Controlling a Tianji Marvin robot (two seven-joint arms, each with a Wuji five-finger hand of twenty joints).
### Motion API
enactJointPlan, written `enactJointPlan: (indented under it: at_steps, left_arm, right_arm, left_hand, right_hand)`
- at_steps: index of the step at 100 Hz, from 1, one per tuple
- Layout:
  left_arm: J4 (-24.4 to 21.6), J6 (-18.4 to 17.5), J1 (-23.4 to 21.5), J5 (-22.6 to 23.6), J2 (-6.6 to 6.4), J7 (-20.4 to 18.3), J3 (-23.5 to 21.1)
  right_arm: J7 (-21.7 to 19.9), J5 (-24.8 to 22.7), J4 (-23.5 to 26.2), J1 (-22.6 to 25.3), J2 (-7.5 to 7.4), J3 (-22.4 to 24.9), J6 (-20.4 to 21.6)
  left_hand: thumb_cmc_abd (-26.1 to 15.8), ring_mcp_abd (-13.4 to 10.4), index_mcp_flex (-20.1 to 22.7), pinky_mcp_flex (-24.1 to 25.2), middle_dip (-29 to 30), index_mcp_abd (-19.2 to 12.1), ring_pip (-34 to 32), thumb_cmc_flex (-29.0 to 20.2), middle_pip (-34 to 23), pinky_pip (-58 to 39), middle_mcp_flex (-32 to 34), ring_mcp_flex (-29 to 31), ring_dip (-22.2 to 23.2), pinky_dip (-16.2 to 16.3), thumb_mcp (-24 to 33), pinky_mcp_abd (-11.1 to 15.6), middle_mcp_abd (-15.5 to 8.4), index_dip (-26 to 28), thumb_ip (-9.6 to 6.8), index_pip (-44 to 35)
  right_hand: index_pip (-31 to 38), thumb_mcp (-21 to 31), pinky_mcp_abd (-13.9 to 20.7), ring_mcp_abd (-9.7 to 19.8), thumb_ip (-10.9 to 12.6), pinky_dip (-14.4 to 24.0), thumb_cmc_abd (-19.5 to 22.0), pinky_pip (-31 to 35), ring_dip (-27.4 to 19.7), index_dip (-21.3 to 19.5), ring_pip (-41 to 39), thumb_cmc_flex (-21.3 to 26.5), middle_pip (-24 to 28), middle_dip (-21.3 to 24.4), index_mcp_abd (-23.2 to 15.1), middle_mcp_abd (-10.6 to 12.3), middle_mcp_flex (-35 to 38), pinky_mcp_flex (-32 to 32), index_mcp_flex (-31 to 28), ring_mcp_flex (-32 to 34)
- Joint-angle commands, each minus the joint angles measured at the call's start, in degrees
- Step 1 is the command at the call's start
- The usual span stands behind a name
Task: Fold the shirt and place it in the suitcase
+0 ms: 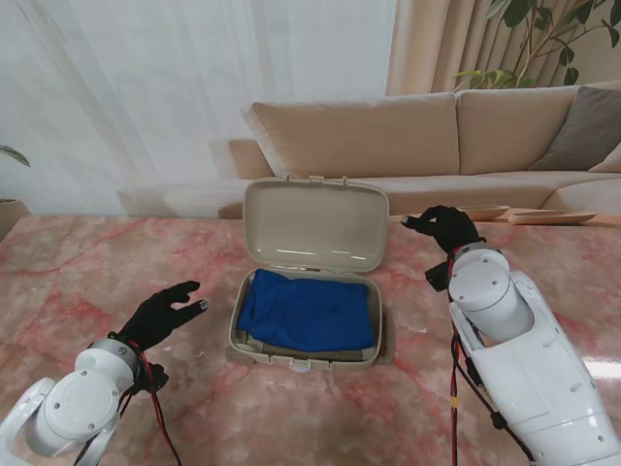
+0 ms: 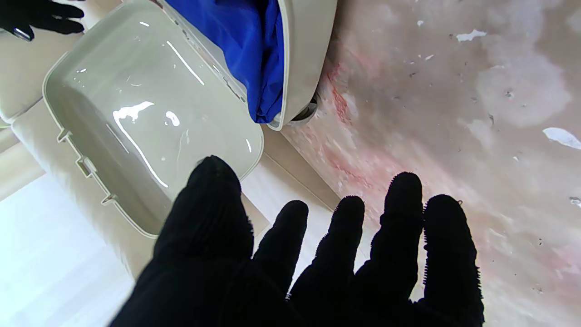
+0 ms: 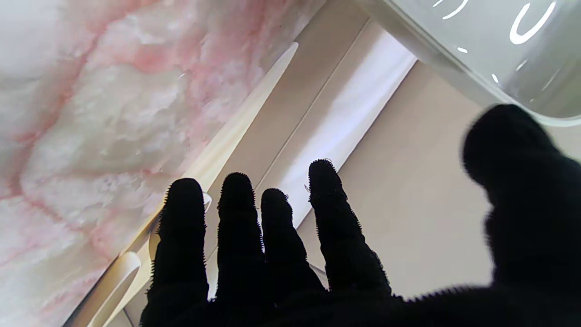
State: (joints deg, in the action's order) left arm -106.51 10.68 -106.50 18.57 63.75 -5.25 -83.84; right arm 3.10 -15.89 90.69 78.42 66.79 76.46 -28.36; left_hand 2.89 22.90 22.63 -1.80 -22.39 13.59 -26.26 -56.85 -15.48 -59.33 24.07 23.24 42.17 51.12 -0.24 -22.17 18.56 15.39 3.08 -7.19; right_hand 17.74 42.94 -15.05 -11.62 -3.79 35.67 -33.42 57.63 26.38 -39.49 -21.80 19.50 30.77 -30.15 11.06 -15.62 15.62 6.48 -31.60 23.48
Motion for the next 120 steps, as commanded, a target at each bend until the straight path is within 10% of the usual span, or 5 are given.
enactJointPlan:
  at_steps: [1, 26, 41, 92, 120]
  left_arm:
    - [1.50, -1.07, 0.41, 0.00, 0.71, 2.13, 0.98]
    - [3.68, -3.00, 1.63, -0.44, 1.09, 3.91, 2.42]
    - [4.07, -3.08, 1.44, -1.06, 1.17, 4.07, 2.59]
    - [3.72, -2.10, 1.01, -1.83, 1.14, 3.57, 2.81]
    - [3.89, -1.91, 1.18, -2.22, 1.12, 3.30, 3.01]
  right_arm:
    - [-1.06, 0.67, -0.90, -1.10, 0.67, -0.23, -0.11]
    - [0.79, 7.10, -4.36, -4.46, 2.16, -2.07, 1.14]
    - [0.78, 8.77, -5.49, -4.76, 2.29, -3.08, 4.77]
    - [0.91, 12.70, -9.72, -7.48, 3.19, -6.22, 7.48]
    - [1.73, 14.60, -10.36, -7.99, 3.76, -6.97, 7.68]
  left_hand:
    - [-1.94, -0.05, 1.78, -0.39, -0.78, -2.59, -1.20, 0.45, 0.46, -1.83, 1.88, 1.27, 1.12, 1.46, -1.86, -1.38, -1.58, 0.99, -0.48, -0.75]
    - [-1.77, -0.62, 1.54, -0.43, -0.94, -2.90, -1.08, 0.22, 0.23, -1.46, 1.74, 1.45, 1.24, 1.57, -1.76, -1.54, -2.26, 1.05, -0.52, -0.94]
    - [-1.71, -0.62, 1.64, -0.41, -0.92, -2.88, -0.96, 0.17, 0.17, -1.33, 1.74, 1.52, 1.23, 1.58, -1.76, -1.48, -2.28, 1.09, -0.54, -1.09]
    - [-1.63, -0.78, 2.35, -0.25, -0.87, -2.84, -0.70, 0.05, 0.20, -0.80, 1.75, 1.52, 1.21, 1.41, -1.74, -1.70, -2.43, 1.19, -0.54, -1.43]
    - [-1.86, -0.93, 1.56, -0.20, -0.81, -3.11, -0.59, 0.22, 0.34, -0.75, 1.38, 1.49, 1.19, 1.41, -1.78, -1.66, -2.43, 1.10, -0.53, -1.15]
  right_hand:
    - [-0.27, 2.10, 1.41, 2.08, 1.09, 1.05, -2.74, -1.82, -0.55, -0.12, 0.84, 1.38, -0.44, 1.28, -2.01, 1.81, -2.28, -0.99, 2.00, -1.81]
    - [0.92, 5.63, 1.87, 2.62, -0.28, 1.34, -8.45, -4.81, -1.16, 0.42, 2.02, 5.58, -0.95, 2.51, -3.12, 2.02, -3.42, -1.91, 2.45, -2.96]
    - [2.05, 16.31, 2.06, 3.00, 2.22, 2.30, -12.17, -6.17, -1.54, 1.60, 2.56, 6.67, -1.33, 3.58, -3.37, 2.60, -3.93, -2.07, 2.78, -3.46]
    - [4.73, 21.50, 1.70, 3.20, 4.19, 2.29, -13.05, -6.75, -1.70, 1.21, 2.55, 11.04, -1.23, 3.88, -3.95, 2.88, -2.94, -1.36, 0.98, -2.74]
    - [17.50, 20.92, 1.65, 2.85, 2.48, 2.58, -10.33, -6.40, -1.54, -3.74, 1.07, 15.49, -0.06, 4.15, -7.40, 2.66, -1.27, -0.24, -4.99, -1.71]
